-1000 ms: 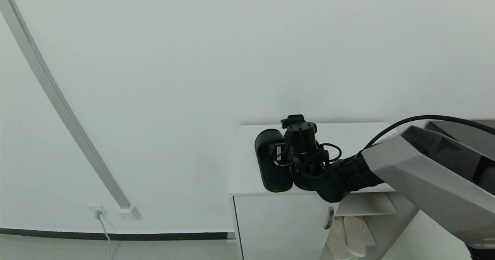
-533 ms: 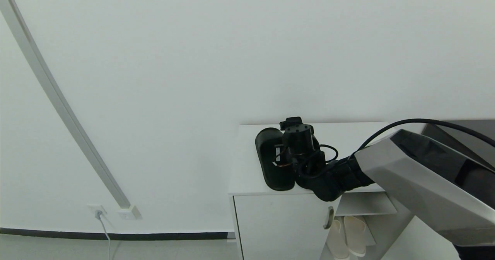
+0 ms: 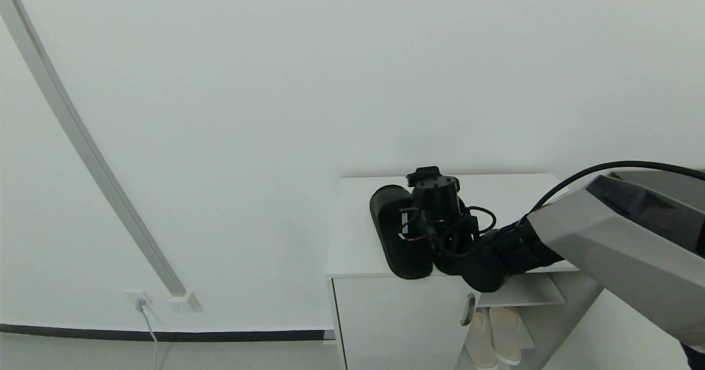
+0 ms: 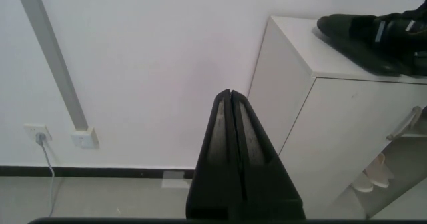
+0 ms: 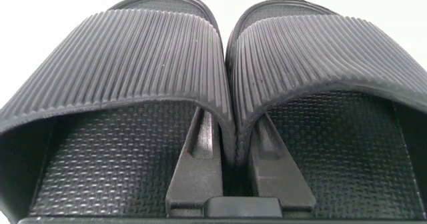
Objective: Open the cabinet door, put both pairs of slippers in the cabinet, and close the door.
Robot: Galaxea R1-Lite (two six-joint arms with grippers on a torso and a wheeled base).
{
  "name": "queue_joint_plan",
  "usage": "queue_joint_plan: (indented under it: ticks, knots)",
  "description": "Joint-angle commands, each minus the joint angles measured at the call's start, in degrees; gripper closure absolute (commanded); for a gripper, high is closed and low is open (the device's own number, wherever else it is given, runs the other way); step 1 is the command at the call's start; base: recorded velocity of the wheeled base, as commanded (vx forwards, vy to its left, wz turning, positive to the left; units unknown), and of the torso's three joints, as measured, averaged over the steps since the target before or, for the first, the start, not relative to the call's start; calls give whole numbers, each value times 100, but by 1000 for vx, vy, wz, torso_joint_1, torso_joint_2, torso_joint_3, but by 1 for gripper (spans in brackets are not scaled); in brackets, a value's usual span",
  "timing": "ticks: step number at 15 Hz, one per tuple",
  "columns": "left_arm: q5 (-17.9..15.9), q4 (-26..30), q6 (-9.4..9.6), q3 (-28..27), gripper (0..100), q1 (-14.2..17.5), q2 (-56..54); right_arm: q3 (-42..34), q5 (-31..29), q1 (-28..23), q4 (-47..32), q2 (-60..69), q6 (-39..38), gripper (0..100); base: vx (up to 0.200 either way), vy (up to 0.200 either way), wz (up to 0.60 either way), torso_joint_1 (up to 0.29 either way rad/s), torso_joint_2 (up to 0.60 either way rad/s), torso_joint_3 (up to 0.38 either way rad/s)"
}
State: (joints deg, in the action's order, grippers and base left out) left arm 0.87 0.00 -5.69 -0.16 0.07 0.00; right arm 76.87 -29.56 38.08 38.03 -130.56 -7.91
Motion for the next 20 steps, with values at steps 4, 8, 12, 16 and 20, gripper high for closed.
queue_joint_plan:
  ticks: [4,8,12,16,20]
  knots:
    - [1,0,7,7,100,1,0,-1825,741,6,406,1622,62,100,0,0,0,0,0,0]
    - [1,0,7,-2,100,1,0,-3020,1822,226,406,2738,334,100,0,0,0,0,0,0]
    - [1,0,16,7,100,1,0,-3548,2569,472,336,3291,527,100,0,0,0,0,0,0]
    - [1,0,7,7,100,1,0,-3653,2701,542,336,3291,519,100,0,0,0,0,0,0]
    - [1,0,-2,-2,100,1,9,-3759,2693,577,354,3291,527,100,-50,0,0,1,1,1]
